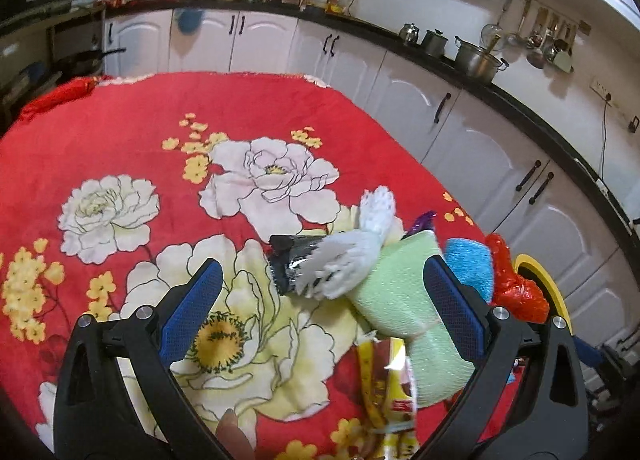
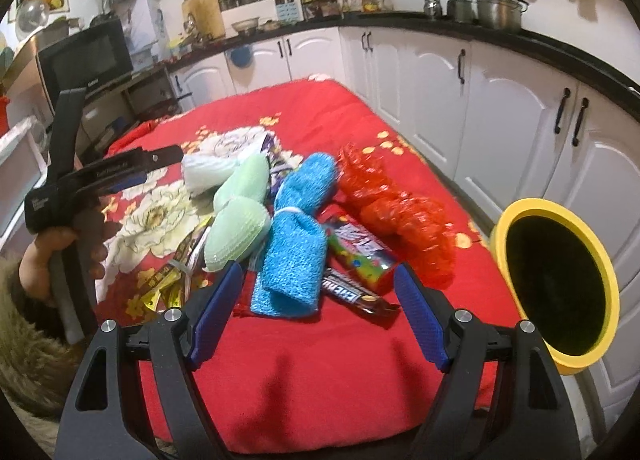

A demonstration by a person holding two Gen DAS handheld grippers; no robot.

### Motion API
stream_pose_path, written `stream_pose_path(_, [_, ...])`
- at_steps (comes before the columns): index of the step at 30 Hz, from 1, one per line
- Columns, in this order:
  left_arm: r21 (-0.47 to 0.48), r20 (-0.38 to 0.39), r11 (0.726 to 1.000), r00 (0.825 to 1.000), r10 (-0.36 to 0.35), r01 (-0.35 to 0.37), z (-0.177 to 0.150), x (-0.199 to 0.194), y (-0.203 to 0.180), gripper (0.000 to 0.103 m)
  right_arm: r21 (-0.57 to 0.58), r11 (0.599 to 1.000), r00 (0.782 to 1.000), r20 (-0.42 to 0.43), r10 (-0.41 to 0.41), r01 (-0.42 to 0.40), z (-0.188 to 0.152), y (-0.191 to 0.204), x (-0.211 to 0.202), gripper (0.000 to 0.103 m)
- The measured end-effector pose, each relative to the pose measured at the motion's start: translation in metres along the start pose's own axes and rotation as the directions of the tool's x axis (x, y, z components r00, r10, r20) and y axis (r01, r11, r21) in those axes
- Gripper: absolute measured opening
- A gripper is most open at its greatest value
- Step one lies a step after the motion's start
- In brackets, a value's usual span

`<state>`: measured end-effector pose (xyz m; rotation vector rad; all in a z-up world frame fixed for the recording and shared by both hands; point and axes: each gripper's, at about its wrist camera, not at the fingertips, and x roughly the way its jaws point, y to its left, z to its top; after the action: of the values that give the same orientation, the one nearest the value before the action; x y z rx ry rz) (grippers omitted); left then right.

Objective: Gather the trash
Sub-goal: 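Grasp the white mesh net with the left tool while the right tool grasps the blue scrubber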

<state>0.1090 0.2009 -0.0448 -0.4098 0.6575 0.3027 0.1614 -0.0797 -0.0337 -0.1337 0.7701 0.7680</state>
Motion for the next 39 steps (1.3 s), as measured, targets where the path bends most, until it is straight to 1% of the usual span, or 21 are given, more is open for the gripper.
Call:
stream_pose_path(5, [-0.012, -0.039, 0.999, 0.998, -0.053, 0.053, 0.001, 0.014, 0.005, 0.092, -0.007, 1.0, 0.998, -0.057, 0.007, -0.008, 0.0, 0.007, 0.027, 0.074])
stream_pose_path(8, [-0.008, -0.066, 0.997, 0.995, -0.072, 0.071, 0.002, 0.023, 0.005, 0.09, -0.011, 1.0, 0.995, -0.093, 0.02, -0.021, 0.0, 0.01, 0.041, 0.066])
stream_pose_path(11, [-0.031, -0.091, 0.995, 0.991, -0.095, 0.093, 0.004, 0.033, 0.007, 0.086, -0.018, 0.999, 0.992, -0.122, 0.025, -0.028, 0.001, 0.014, 0.054, 0.058])
stream_pose_path(14, [-0.055, -0.11, 0.993, 0.988, -0.109, 0.104, 0.006, 0.041, 0.011, 0.079, -0.02, 0.999, 0.989, -0.145, 0.029, -0.032, 0.001, 0.018, 0.064, 0.051])
stream_pose_path(16, [-0.067, -0.125, 0.991, 0.985, -0.122, 0.115, 0.006, 0.045, 0.012, 0.07, -0.026, 0.999, 0.987, -0.158, 0.033, -0.037, 0.001, 0.018, 0.068, 0.039])
stream_pose_path(17, [-0.067, -0.13, 0.991, 0.984, -0.124, 0.116, 0.006, 0.046, 0.012, 0.067, -0.032, 0.999, 0.986, -0.161, 0.029, -0.035, 0.0, 0.019, 0.069, 0.037])
stream_pose_path(19, [-0.06, -0.141, 0.991, 0.982, -0.127, 0.12, 0.005, 0.049, 0.011, 0.058, -0.043, 0.998, 0.986, -0.165, 0.029, -0.037, -0.001, 0.02, 0.069, 0.022])
stream_pose_path(20, [-0.059, -0.145, 0.99, 0.981, -0.132, 0.124, 0.004, 0.05, 0.011, 0.055, -0.055, 0.998, 0.987, -0.159, 0.021, -0.03, -0.002, 0.021, 0.067, 0.021])
stream_pose_path(21, [-0.06, -0.149, 0.99, 0.979, -0.137, 0.129, 0.004, 0.051, 0.01, 0.047, -0.062, 0.998, 0.988, -0.154, 0.017, -0.027, -0.001, 0.021, 0.067, 0.018])
stream_pose_path(22, [-0.058, -0.151, 0.99, 0.979, -0.14, 0.132, 0.004, 0.052, 0.01, 0.033, -0.07, 0.997, 0.99, -0.143, 0.01, -0.02, -0.001, 0.022, 0.064, 0.016])
stream_pose_path(24, [-0.045, -0.152, 0.99, 0.979, -0.138, 0.133, 0.004, 0.052, 0.008, 0.017, -0.07, 0.997, 0.992, -0.125, 0.006, -0.015, 0.0, 0.024, 0.062, 0.015])
stream_pose_path(25, [-0.041, -0.153, 0.989, 0.978, -0.145, 0.14, 0.004, 0.051, 0.008, 0.014, -0.073, 0.997, 0.993, -0.116, 0.006, -0.015, 0.001, 0.024, 0.059, 0.014])
stream_pose_path(28, [-0.025, -0.127, 0.989, 0.981, -0.148, 0.146, 0.006, 0.041, 0.007, 0.011, -0.099, 0.995, 0.997, -0.08, -0.001, -0.007, 0.002, 0.028, 0.048, 0.013])
stream_pose_path(33, [0.002, -0.074, 0.989, 0.986, -0.147, 0.148, 0.011, 0.017, 0.003, 0.01, -0.115, 0.993, 0.999, -0.033, -0.011, 0.007, 0.007, 0.028, 0.033, 0.013])
stream_pose_path(39, [0.035, -0.013, 0.988, 0.989, -0.15, 0.15, 0.018, -0.016, -0.005, 0.01, -0.114, 0.993, 1.0, 0.021, 0.014, -0.012, 0.014, 0.027, 0.012, 0.012])
